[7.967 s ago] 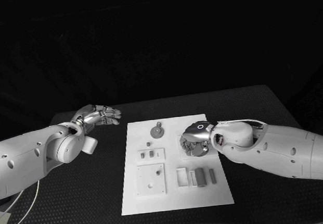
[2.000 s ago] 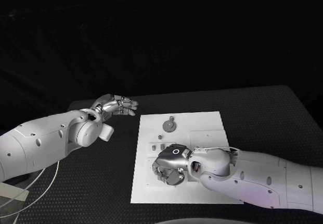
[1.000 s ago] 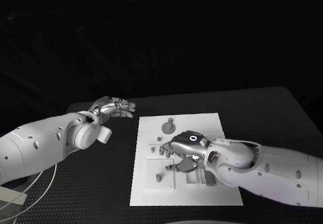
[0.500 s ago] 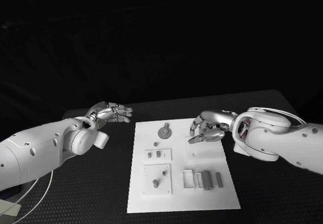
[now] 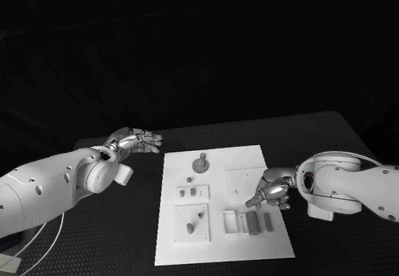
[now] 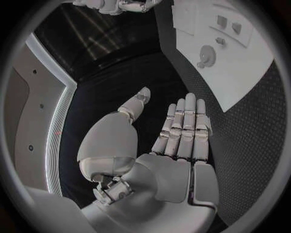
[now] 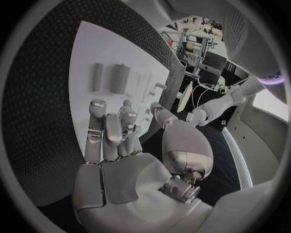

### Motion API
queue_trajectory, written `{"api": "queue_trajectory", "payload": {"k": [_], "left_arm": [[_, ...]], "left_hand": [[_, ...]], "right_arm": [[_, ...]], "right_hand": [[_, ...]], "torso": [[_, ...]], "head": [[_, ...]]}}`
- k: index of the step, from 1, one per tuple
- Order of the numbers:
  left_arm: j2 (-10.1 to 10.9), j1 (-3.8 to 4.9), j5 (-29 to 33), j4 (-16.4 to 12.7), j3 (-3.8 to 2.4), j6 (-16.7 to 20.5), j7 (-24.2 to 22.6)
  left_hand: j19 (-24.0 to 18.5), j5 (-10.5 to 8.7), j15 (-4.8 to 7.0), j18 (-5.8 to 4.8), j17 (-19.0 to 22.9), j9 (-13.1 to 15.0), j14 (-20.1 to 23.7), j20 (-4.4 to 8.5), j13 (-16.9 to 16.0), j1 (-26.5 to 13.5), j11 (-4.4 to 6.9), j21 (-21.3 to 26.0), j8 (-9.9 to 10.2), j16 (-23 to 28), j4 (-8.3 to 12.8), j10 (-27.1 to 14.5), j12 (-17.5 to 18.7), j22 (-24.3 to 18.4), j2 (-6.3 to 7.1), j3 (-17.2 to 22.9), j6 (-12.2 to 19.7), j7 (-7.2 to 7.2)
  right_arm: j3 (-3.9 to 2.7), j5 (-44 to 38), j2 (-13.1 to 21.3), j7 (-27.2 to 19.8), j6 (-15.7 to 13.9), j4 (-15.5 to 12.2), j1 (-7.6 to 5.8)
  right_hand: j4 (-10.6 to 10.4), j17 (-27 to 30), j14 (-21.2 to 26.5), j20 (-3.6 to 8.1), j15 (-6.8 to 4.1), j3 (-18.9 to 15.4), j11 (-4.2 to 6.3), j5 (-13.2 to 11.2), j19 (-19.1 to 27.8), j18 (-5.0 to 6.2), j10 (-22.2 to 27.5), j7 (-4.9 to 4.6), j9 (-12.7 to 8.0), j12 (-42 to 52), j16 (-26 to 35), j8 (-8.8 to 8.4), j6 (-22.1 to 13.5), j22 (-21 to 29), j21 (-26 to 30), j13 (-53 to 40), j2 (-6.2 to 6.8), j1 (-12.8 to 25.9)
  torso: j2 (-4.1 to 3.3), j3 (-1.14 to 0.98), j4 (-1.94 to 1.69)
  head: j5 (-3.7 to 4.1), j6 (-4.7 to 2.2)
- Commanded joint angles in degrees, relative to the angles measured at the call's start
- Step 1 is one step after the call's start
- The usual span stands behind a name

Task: Assemble the parts on the task board

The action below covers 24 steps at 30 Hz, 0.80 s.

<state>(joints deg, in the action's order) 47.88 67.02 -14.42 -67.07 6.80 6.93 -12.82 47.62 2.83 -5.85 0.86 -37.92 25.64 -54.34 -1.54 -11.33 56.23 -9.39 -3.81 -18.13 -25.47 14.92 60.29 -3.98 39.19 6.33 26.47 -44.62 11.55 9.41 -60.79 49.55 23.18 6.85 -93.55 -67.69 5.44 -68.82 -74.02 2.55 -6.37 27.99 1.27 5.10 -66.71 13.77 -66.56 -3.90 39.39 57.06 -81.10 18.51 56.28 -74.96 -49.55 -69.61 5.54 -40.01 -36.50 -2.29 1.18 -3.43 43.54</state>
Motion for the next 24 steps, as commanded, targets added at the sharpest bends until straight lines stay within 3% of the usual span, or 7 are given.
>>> {"api": "queue_trajectory", "payload": {"k": [1, 4, 5, 6, 7, 13, 24], "left_arm": [[-0.3, 0.05, 0.4, 0.1, -0.02, -1.3, -0.2], [-0.3, 0.03, 0.4, 0.1, -0.01, -1.5, -0.2], [-0.3, 0.03, 0.4, 0.1, 0.0, -1.5, -0.2], [-0.4, 0.03, 0.4, 0.1, 0.0, -1.6, -0.2], [-0.4, 0.03, 0.4, 0.1, 0.0, -1.6, -0.2], [-0.3, 0.03, 0.4, 0.0, 0.02, -1.8, -0.1], [-0.2, 0.03, 0.4, -0.5, 0.04, -2.0, 0.0]], "left_hand": [[0.0, 0.06, -0.28, -0.86, -0.1, 0.0, 0.2, -0.48, 0.1, -0.7, -0.26, 0.0, -0.1, 0.3, -0.1, -0.3, 0.1, -0.1, 0.07, -0.3, 0.3, 0.37], [0.0, 0.06, -0.29, -0.86, -0.1, 0.0, 0.2, -0.49, 0.1, -0.9, -0.26, 0.0, -0.1, 0.3, -0.2, -0.3, 0.1, -0.1, 0.04, -0.3, 0.3, 0.38], [0.0, 0.07, -0.29, -0.86, -0.1, 0.0, 0.2, -0.49, 0.1, -0.9, -0.27, 0.0, -0.1, 0.3, -0.3, -0.3, 0.1, -0.2, 0.03, -0.3, 0.4, 0.38], [0.0, 0.06, -0.3, -0.86, -0.1, 0.0, 0.3, -0.49, 0.1, -1.1, -0.27, 0.0, -0.1, 0.4, -0.3, -0.4, 0.1, -0.2, 0.0, -0.3, 0.4, 0.38], [0.0, 0.06, -0.31, -0.86, -0.1, 0.0, 0.3, -0.49, 0.2, -1.1, -0.27, 0.0, -0.1, 0.4, -0.4, -0.4, 0.1, -0.2, 0.0, -0.4, 0.4, 0.38], [0.0, 0.07, -0.33, -0.86, -0.2, 0.0, 0.3, -0.5, 0.2, -1.4, -0.28, 0.0, -0.1, 0.4, -0.6, -0.4, 0.1, -0.3, -0.02, -0.4, 0.4, 0.39], [0.0, 0.07, -0.34, -0.86, -0.2, 0.0, 0.3, -0.5, 0.2, -1.6, -0.28, 0.0, -0.2, 0.5, -0.8, -0.4, 0.1, -0.4, -0.02, -0.4, 0.5, 0.39]], "right_arm": [[0.83, 2.4, -0.1, 4.3, 2.9, -0.1, 0.02], [1.54, 2.7, -0.5, 3.9, 2.5, 0.3, 0.05], [1.87, 3.0, -0.7, 3.8, 2.5, 0.5, 0.12], [2.08, 3.0, -0.9, 3.8, 2.3, 0.6, 0.25], [2.25, 3.0, -1.1, 3.9, 2.0, 0.8, 0.47], [2.49, -0.8, -2.3, 4.1, 1.3, 1.6, 1.67], [2.59, -7.0, -3.1, 4.3, 1.4, 2.4, 1.97]], "right_hand": [[-0.8, -0.5, -1.7, 0.53, -1.21, 0.4, 0.4, 0.1, -0.1, 1.23, -0.9, -0.79, 0.2, 0.7, -0.6, -0.06, 1.0, -1.2, -0.6, -0.1, 0.91, 1.3], [-1.8, -0.4, -1.8, 0.66, -1.37, 0.6, 0.56, 0.1, 0.0, 1.23, -1.1, -0.61, 0.1, 0.7, -0.7, -0.27, 1.5, -1.2, -0.8, 0.0, 1.16, 2.9], [-2.6, -0.3, -1.7, 0.71, -1.43, 0.8, 0.56, 0.1, 0.1, 1.23, -1.2, -0.49, 0.0, 0.7, -0.7, -0.47, 1.7, -1.2, -0.8, 0.1, 1.86, 4.0], [-4.6, -0.2, -1.6, 0.78, -1.45, 0.1, 0.69, -2.4, 0.3, 1.23, -1.1, -0.51, 0.0, 0.6, -0.7, -0.59, 1.8, -1.1, -0.8, 0.1, 4.29, 6.9], [-6.0, -0.3, -1.6, 0.98, -1.59, 0.2, 0.78, -2.3, 0.3, 1.23, -1.2, -0.41, -0.1, 0.6, -0.8, -0.7, 1.8, -1.1, -0.9, 0.2, 4.6, 8.3], [-6.6, -0.5, -1.7, 1.44, -1.81, 0.2, 0.97, -2.3, 0.5, 1.23, -1.3, -0.23, 0.0, 0.6, -1.1, -0.81, 2.1, -1.2, -1.2, 0.2, 3.77, 9.1], [-5.7, -0.6, -1.9, 1.73, -1.94, -0.5, 1.11, -2.3, 0.7, 1.23, -1.6, -0.09, 0.0, 0.6, -1.5, -1.07, 2.5, -1.2, -1.8, 0.2, 2.3, 8.9]], "torso": [[-0.05, 0.02, 0.03], [-0.07, 0.02, -0.13], [-0.06, 0.03, -0.13], [-0.07, 0.05, -0.18], [-0.08, 0.05, -0.22], [-0.15, 0.07, -0.25], [-0.13, 0.07, -0.2]], "head": [[0.23, 0.0], [0.56, 0.04], [0.6, 0.04], [0.68, 0.07], [0.73, 0.14], [0.79, 0.32], [0.81, 0.55]]}}
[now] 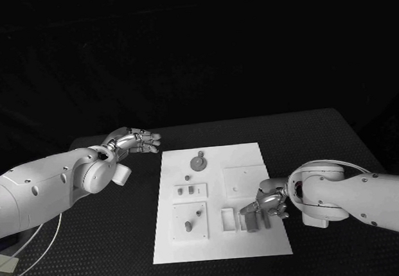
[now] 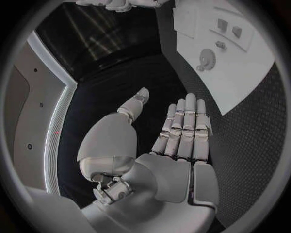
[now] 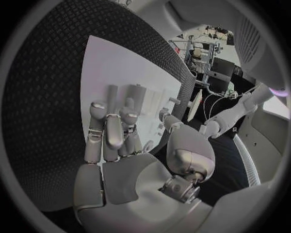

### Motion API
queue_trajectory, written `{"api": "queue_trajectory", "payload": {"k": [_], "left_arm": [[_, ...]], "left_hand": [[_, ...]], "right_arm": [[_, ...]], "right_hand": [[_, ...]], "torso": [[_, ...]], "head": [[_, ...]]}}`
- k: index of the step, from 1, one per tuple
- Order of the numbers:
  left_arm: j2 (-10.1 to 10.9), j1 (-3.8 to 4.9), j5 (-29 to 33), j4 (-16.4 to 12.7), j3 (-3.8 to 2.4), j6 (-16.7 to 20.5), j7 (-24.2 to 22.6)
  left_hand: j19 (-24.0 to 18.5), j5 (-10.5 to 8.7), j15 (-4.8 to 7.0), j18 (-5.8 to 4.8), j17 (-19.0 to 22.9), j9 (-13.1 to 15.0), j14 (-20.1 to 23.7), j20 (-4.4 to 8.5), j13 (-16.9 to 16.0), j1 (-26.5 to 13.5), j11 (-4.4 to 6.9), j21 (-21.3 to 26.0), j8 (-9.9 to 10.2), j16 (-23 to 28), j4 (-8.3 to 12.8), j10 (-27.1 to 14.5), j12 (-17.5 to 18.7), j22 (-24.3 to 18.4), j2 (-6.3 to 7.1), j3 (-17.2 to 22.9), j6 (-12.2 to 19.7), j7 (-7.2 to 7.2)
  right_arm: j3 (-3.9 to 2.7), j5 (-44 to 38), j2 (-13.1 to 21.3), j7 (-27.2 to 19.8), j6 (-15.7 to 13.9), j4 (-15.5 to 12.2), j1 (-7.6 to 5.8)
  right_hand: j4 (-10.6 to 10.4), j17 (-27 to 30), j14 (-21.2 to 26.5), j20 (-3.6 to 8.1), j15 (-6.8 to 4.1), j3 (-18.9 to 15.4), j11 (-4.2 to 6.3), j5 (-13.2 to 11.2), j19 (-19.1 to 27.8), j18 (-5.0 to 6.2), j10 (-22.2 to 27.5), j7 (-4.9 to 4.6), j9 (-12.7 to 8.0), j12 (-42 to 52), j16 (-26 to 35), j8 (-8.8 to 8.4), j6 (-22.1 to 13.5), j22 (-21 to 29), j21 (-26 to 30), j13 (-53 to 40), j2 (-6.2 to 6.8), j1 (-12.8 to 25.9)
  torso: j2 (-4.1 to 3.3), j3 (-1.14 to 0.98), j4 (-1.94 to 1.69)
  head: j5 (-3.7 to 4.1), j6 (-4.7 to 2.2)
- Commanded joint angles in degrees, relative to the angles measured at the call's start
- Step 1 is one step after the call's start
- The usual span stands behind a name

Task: Assemble the parts on the task board

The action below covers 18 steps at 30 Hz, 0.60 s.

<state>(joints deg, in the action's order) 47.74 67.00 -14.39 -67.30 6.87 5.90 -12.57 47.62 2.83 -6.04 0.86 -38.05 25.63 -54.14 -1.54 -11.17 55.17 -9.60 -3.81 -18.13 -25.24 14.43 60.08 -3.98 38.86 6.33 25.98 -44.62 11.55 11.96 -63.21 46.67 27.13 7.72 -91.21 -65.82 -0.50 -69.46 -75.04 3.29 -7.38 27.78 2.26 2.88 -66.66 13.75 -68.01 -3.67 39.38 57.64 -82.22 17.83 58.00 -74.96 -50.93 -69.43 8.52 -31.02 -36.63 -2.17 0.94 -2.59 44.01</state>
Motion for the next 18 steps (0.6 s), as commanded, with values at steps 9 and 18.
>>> {"api": "queue_trajectory", "payload": {"k": [9, 18], "left_arm": [[0.1, 0.05, 0.4, -0.3, -0.02, -1.0, -0.3], [0.2, 0.04, 0.4, -0.3, 0.0, -1.2, -0.1]], "left_hand": [[-0.1, 0.07, -0.14, -0.86, -0.1, 0.0, 0.1, -0.48, 0.1, -0.5, -0.07, 0.0, -0.2, 0.3, -0.3, -0.2, 0.1, -0.1, -0.01, 0.1, 0.5, 0.39], [-0.1, 0.07, -0.14, -0.86, -0.1, 0.0, 0.1, -0.48, 0.1, -0.5, -0.07, 0.0, -0.2, 0.3, -0.3, -0.2, 0.0, -0.1, 0.0, 0.1, 0.5, 0.38]], "right_arm": [[0.27, -7.6, -1.4, 0.5, 0.8, 1.5, 0.92], [0.47, -7.6, -3.4, 0.3, 1.6, 3.6, 2.75]], "right_hand": [[2.2, 0.2, -0.8, 0.94, -0.9, -1.2, 0.11, 0.0, 0.9, 1.25, -0.2, -0.33, 0.0, 0.0, -0.5, -0.79, 1.1, -1.1, -0.8, 0.1, -2.53, -0.6], [5.0, 0.6, -0.7, 0.75, -0.84, -2.0, 0.06, 0.0, 1.2, 1.25, -0.3, -0.37, 0.0, -0.1, -0.6, -1.3, 1.4, -1.0, -1.1, 0.1, -4.11, -0.6]], "torso": [[-0.02, -0.07, 0.06], [-0.04, -0.16, -0.05]], "head": [[-0.02, 0.24], [-0.3, 0.76]]}}
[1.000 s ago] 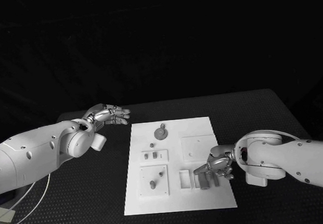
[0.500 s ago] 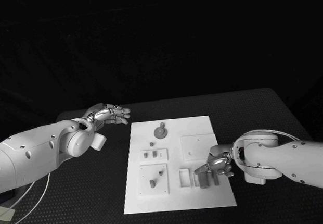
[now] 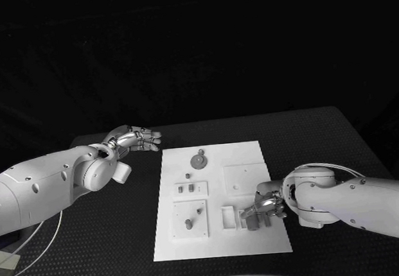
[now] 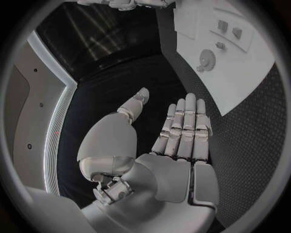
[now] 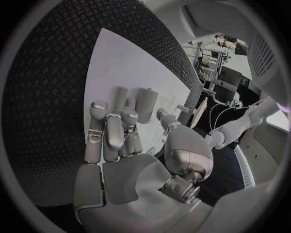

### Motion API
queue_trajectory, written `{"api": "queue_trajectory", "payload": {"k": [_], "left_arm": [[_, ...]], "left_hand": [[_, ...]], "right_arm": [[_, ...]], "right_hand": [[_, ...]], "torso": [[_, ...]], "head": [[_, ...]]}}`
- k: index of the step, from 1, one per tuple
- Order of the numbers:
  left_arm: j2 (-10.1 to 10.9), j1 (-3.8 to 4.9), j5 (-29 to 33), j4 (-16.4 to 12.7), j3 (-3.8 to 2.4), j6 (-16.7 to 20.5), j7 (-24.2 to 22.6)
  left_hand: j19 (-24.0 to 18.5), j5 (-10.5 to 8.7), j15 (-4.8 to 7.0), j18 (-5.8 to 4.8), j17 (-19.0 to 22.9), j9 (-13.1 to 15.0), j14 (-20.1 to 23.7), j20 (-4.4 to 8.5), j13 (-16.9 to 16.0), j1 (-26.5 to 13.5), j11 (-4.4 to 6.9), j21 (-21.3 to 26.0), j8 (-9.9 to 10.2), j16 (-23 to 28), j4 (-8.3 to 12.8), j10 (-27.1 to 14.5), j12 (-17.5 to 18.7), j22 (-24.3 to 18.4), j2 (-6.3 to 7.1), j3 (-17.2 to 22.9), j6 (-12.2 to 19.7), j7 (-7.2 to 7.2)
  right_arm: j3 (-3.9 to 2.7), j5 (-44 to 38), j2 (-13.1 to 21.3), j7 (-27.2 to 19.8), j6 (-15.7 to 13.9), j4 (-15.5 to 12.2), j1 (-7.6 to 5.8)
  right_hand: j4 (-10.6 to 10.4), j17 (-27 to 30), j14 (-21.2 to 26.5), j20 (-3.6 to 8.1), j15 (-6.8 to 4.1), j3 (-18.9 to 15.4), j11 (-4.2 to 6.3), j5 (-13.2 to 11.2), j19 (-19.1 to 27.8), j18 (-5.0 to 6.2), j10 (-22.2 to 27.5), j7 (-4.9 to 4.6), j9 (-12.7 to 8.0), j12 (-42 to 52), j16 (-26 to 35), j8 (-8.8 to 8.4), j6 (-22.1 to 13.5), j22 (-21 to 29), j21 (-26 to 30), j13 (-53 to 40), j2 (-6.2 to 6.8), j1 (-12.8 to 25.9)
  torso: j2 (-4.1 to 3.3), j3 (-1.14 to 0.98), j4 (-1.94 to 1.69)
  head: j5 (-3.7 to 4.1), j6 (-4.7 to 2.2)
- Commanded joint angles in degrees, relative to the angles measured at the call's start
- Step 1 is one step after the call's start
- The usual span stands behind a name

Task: Assemble the parts on the task board

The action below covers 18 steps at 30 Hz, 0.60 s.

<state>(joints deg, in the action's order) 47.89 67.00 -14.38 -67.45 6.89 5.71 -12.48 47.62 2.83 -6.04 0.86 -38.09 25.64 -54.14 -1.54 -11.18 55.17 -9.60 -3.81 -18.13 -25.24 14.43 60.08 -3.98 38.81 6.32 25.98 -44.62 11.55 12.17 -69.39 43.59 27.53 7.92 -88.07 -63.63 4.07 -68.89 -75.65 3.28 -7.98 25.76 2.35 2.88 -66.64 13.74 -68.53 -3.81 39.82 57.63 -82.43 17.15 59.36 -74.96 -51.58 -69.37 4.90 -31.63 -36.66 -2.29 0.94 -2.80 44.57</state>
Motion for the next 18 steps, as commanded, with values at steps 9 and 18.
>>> {"api": "queue_trajectory", "payload": {"k": [9, 18], "left_arm": [[0.0, 0.04, 0.4, -0.2, -0.01, -1.1, -0.2], [0.1, 0.04, 0.4, -0.2, 0.0, -1.2, 0.0]], "left_hand": [[-0.1, 0.07, -0.15, -0.86, -0.1, 0.0, 0.2, -0.49, 0.1, -0.6, -0.07, 0.0, -0.2, 0.3, -0.4, -0.2, 0.0, -0.1, 0.01, 0.1, 0.5, 0.38], [-0.1, 0.07, -0.14, -0.86, -0.1, 0.0, 0.2, -0.47, 0.1, -0.5, -0.07, 0.0, -0.2, 0.3, -0.4, -0.2, 0.0, -0.2, 0.0, 0.1, 0.5, 0.37]], "right_arm": [[0.26, -0.9, -1.3, -0.4, 0.7, 1.3, 1.33], [0.26, 0.3, -1.0, -0.6, -0.9, 0.9, 1.33]], "right_hand": [[3.1, 0.7, 0.3, 0.61, -0.18, -0.2, -0.09, 0.0, 1.3, 1.26, 0.3, -0.29, -0.5, -0.2, -0.3, -1.05, 0.1, -0.9, -0.4, 0.2, -1.52, 0.1], [12.8, 1.2, 0.2, 0.2, -0.09, 1.7, -0.12, 0.0, 1.0, 1.26, -0.2, -0.32, -0.2, -0.1, -0.6, -1.42, 0.8, -0.9, -0.9, 0.3, -8.35, -6.7]], "torso": [[0.01, 0.07, 0.03], [0.06, 0.12, 0.08]], "head": [[-0.19, 0.44], [-0.2, 0.54]]}}
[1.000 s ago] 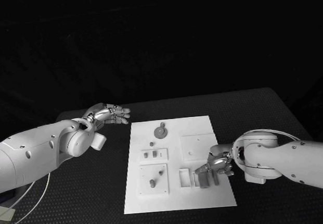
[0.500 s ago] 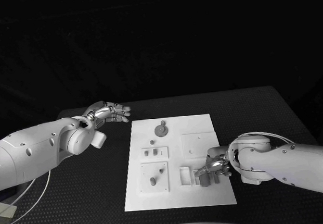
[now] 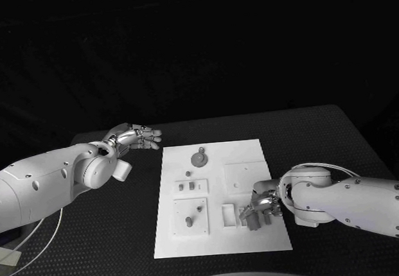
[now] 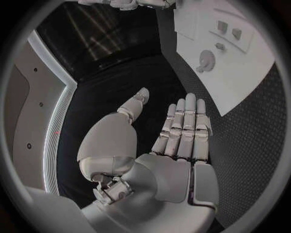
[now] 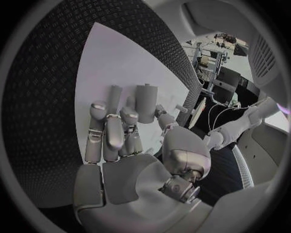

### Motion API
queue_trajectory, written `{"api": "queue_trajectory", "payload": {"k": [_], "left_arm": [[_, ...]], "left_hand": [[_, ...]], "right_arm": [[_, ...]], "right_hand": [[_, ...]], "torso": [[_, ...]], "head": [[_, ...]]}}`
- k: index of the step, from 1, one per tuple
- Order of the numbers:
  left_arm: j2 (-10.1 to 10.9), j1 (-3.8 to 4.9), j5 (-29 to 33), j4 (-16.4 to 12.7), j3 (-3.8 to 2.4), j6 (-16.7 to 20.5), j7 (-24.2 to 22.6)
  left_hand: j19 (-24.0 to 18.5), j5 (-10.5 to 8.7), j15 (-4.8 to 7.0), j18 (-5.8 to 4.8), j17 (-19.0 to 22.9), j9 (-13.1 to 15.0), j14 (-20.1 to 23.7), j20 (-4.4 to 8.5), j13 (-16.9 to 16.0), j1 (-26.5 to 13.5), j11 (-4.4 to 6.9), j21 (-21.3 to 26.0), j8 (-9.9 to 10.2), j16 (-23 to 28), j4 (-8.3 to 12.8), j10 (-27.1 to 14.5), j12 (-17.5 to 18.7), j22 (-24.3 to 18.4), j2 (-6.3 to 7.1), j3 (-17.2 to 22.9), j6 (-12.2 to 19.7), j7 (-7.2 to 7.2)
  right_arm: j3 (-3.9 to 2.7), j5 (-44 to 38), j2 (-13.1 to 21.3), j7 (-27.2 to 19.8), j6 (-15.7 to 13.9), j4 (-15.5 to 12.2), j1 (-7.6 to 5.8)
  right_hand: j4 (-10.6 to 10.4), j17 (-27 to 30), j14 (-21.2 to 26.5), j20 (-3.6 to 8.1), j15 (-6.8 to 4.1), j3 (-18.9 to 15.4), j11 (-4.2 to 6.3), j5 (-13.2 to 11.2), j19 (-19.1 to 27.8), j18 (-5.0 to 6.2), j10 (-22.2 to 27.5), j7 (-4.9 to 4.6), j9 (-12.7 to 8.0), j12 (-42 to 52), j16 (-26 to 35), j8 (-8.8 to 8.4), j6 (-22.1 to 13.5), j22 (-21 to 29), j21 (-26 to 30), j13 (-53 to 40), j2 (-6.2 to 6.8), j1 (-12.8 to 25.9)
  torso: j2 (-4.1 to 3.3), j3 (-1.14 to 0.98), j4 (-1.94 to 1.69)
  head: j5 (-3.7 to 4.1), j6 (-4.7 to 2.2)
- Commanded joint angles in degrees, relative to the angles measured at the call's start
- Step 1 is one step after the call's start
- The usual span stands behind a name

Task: Assemble the parts on the task board

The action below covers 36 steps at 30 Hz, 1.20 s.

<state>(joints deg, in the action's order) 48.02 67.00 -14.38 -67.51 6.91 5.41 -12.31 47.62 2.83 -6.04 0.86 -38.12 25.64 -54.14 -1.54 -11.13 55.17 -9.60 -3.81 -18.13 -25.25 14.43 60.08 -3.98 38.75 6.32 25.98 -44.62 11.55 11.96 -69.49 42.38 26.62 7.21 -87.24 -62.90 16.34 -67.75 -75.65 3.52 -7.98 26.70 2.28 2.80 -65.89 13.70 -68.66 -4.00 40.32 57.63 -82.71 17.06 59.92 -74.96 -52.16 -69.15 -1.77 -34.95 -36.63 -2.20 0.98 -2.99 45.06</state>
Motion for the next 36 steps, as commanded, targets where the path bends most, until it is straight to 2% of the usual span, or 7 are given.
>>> {"api": "queue_trajectory", "payload": {"k": [1, 3, 10, 14, 18, 33, 36], "left_arm": [[0.0, 0.04, 0.4, -0.1, -0.02, -0.9, -0.1], [0.0, 0.04, 0.4, -0.1, -0.02, -0.9, -0.1], [0.1, 0.04, 0.4, -0.1, -0.02, -1.0, -0.1], [0.1, 0.04, 0.4, 0.0, -0.02, -1.0, 0.0], [0.0, 0.04, 0.4, 0.0, -0.02, -1.2, 0.1], [0.0, 0.05, 0.4, -0.2, -0.02, -1.3, 0.3], [-0.1, 0.05, 0.4, -0.2, -0.02, -1.4, 0.3]], "left_hand": [[-0.1, 0.07, -0.14, -0.86, -0.1, 0.0, 0.2, -0.47, 0.1, -0.5, -0.06, 0.0, -0.2, 0.3, -0.4, -0.2, 0.0, -0.1, -0.01, 0.1, 0.5, 0.37], [-0.1, 0.07, -0.14, -0.86, -0.1, 0.0, 0.2, -0.47, 0.1, -0.5, -0.06, 0.0, -0.2, 0.3, -0.4, -0.2, 0.0, -0.1, -0.01, 0.1, 0.5, 0.37], [-0.1, 0.07, -0.14, -0.86, -0.1, 0.0, 0.2, -0.47, 0.1, -0.5, -0.06, -0.1, -0.2, 0.3, -0.4, -0.2, 0.0, -0.1, -0.02, 0.1, 0.5, 0.37], [-0.1, 0.07, -0.15, -0.86, -0.1, 0.0, 0.2, -0.47, 0.1, -0.5, -0.07, -0.1, -0.3, 0.3, -0.4, -0.2, 0.0, -0.1, -0.02, 0.1, 0.5, 0.37], [-0.1, 0.06, -0.15, -0.86, -0.1, 0.1, 0.2, -0.48, 0.1, -0.6, -0.07, -0.1, -0.3, 0.3, -0.4, -0.2, 0.0, -0.2, -0.02, 0.1, 0.5, 0.37], [-0.1, 0.07, -0.17, -0.86, -0.1, 0.1, 0.2, -0.49, 0.1, -0.6, -0.08, 0.0, -0.3, 0.4, -0.4, -0.3, 0.0, -0.2, 0.0, 0.1, 0.5, 0.38], [-0.1, 0.06, -0.18, -0.86, -0.1, 0.1, 0.2, -0.5, 0.1, -0.6, -0.08, 0.0, -0.3, 0.4, -0.5, -0.3, 0.0, -0.2, 0.02, 0.1, 0.5, 0.38]], "right_arm": [[0.46, 0.8, 0.2, 0.3, -0.5, 0.0, 0.6], [0.45, 1.9, 0.5, 0.2, -1.2, -0.2, 0.6], [0.2, 5.8, 2.0, -0.1, -2.5, -1.6, 0.2], [-1.09, 9.6, 2.3, -0.5, -3.4, -2.1, -1.0], [-1.5, 12.6, 1.8, -0.5, -4.1, -2.0, -1.8], [-1.59, 16.6, -2.3, 0.1, -2.6, 1.0, -2.38], [-1.14, 16.7, -3.7, 0.0, -1.9, 2.5, -2.36]], "right_hand": [[0.6, 0.1, 0.2, -0.06, -0.09, 1.1, -0.04, 0.1, 0.2, 1.3, -0.1, -0.12, -0.6, -0.1, -0.3, -1.33, 0.4, -0.9, -0.4, 0.1, -2.03, -4.8], [0.1, 0.2, 0.1, -0.3, -0.06, 4.4, -0.01, 0.0, 0.1, 1.29, -0.3, -0.12, -0.6, -0.1, -0.3, -1.35, 0.8, -0.8, -0.3, 0.2, -1.93, -8.3], [0.5, 0.4, -0.1, -0.79, -0.04, 7.1, 0.04, 0.0, -0.1, 1.3, -0.6, 0.01, -0.5, -0.1, -0.4, -1.3, 1.5, -0.8, -0.5, 0.3, -3.02, -10.0], [0.3, 0.5, -0.2, -1.03, -0.04, 7.3, 0.08, 0.0, -0.1, 1.3, -0.8, 0.05, -0.4, -0.1, -0.5, -1.25, 1.9, -0.8, -0.5, 0.4, -3.41, -9.4], [0.3, 0.6, -0.1, -1.15, -0.06, 7.4, 0.15, 0.0, -0.1, 1.3, -0.8, 0.13, -0.4, -0.2, -0.5, -1.19, 2.2, -0.8, -0.6, 0.5, -3.45, -8.9], [0.1, 1.0, 0.0, -1.35, -0.19, 7.7, 0.29, 0.0, -0.2, 1.3, -1.0, 0.27, -0.3, -0.3, -0.5, -1.33, 2.6, -0.7, -0.5, 0.6, -3.79, -6.7], [0.0, 1.2, 0.1, -1.39, -0.18, 7.8, 0.27, 0.0, -0.2, 1.3, -0.9, 0.25, -0.3, -0.4, -0.4, -1.45, 2.6, -0.7, -0.5, 0.6, -3.88, -6.0]], "torso": [[0.02, 0.03, 0.02], [0.02, 0.03, 0.0], [0.0, 0.03, -0.01], [0.01, 0.01, 0.03], [0.01, 0.04, -0.01], [0.01, 0.12, 0.03], [0.01, 0.1, -0.05]], "head": [[0.0, 0.09], [0.02, 0.1], [0.1, 0.06], [0.06, -0.01], [0.13, -0.06], [0.04, 0.12], [0.03, 0.15]]}}
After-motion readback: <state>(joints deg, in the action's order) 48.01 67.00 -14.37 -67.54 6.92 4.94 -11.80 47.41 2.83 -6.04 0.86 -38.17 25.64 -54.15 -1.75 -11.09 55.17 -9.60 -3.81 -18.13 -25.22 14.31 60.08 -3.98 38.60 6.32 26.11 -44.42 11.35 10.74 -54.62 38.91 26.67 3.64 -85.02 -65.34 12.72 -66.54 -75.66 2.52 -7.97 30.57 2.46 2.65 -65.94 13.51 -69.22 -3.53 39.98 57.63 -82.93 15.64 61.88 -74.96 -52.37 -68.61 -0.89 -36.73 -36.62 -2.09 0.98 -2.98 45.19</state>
